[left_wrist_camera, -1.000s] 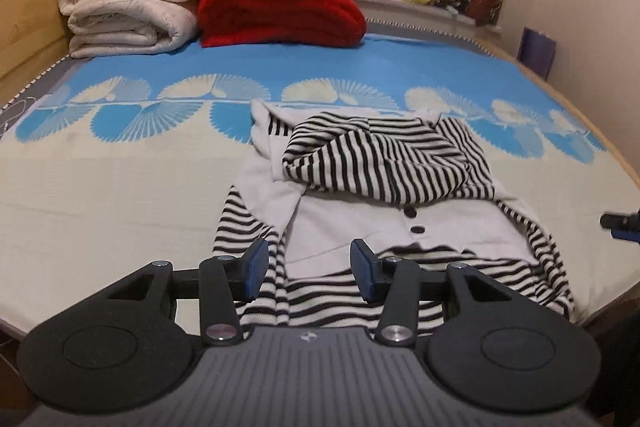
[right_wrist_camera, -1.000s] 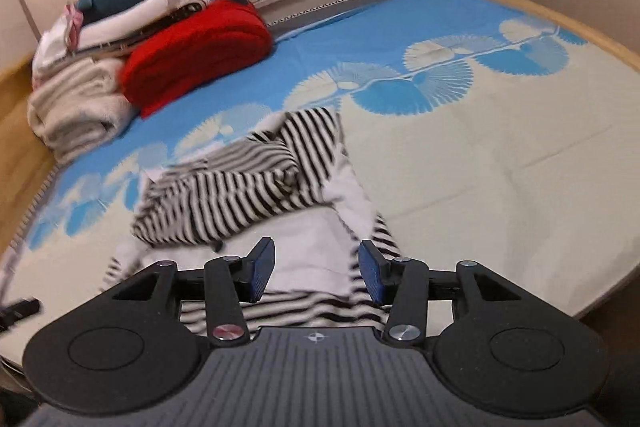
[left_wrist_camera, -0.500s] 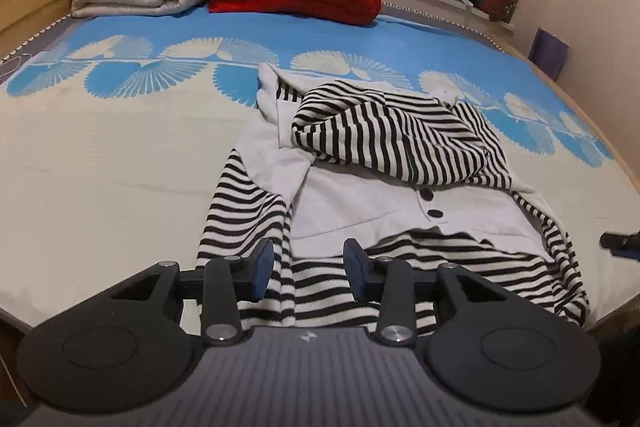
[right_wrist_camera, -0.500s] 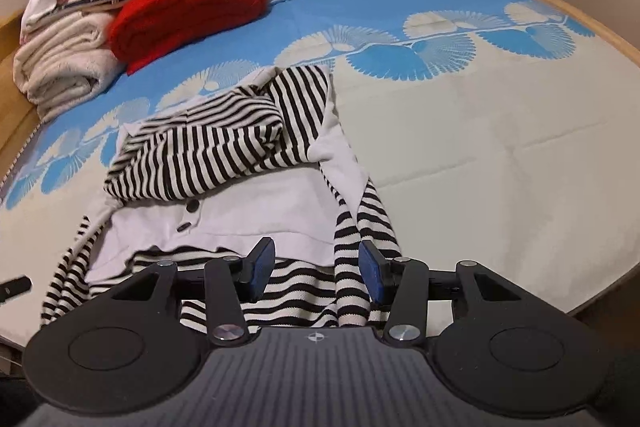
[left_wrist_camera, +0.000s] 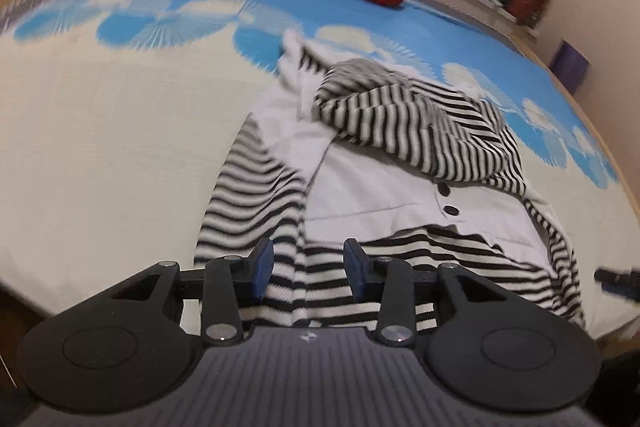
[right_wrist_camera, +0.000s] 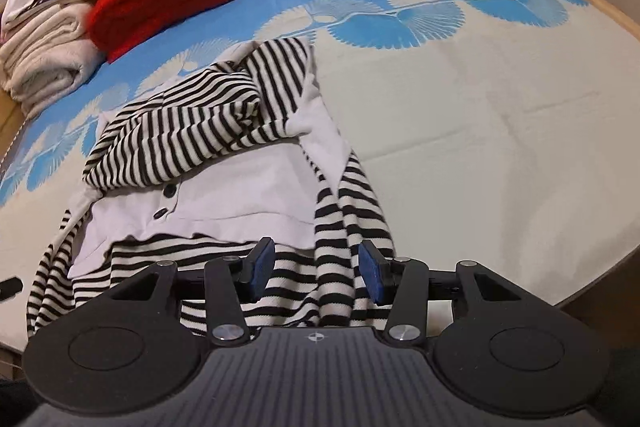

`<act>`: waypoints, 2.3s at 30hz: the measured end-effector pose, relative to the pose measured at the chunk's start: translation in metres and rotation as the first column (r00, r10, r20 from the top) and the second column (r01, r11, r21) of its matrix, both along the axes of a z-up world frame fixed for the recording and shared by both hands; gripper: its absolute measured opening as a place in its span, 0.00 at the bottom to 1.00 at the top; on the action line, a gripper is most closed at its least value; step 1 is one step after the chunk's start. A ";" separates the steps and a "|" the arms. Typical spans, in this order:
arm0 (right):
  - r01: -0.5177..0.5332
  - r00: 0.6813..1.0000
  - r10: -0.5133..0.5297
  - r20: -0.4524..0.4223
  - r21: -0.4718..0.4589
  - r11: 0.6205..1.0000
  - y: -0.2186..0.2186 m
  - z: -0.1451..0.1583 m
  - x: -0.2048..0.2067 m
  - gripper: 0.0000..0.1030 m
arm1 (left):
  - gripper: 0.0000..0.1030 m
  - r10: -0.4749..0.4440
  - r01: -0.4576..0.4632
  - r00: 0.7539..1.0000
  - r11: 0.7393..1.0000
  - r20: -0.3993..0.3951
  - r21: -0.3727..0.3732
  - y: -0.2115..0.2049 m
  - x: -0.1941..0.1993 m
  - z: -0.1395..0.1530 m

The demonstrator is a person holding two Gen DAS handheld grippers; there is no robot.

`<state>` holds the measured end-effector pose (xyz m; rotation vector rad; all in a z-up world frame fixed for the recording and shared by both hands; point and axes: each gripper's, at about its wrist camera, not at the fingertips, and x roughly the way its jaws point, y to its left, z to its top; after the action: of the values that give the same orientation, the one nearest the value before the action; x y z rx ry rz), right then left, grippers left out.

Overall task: Fold small clothes
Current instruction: 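Open both tools and withdraw them from the hoodie, then grasp the striped sleeve cuff with both tools together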

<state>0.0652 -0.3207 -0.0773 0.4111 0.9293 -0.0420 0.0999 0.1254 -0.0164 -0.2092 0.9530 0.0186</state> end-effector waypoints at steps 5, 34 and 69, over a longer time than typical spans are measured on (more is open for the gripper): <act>0.047 0.995 -0.039 -0.087 0.087 0.995 -0.012 -0.019 0.002 0.52 | 0.60 0.106 -0.120 0.986 0.987 -0.131 -0.104 0.021 0.008 -0.019; 0.106 0.987 -0.095 -0.132 0.076 0.992 -0.021 -0.029 -0.006 0.10 | 0.08 0.119 -0.143 0.976 0.982 -0.184 -0.123 0.029 -0.002 -0.038; 0.013 0.961 -0.007 -0.277 0.022 1.000 -0.001 -0.058 -0.008 0.28 | 0.27 0.092 -0.111 0.945 0.993 -0.314 -0.045 0.023 0.000 -0.061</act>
<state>0.0571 -0.3219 -0.1357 0.4392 1.2056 -0.1000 0.1003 0.1480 -0.0778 -0.3195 1.2586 0.1201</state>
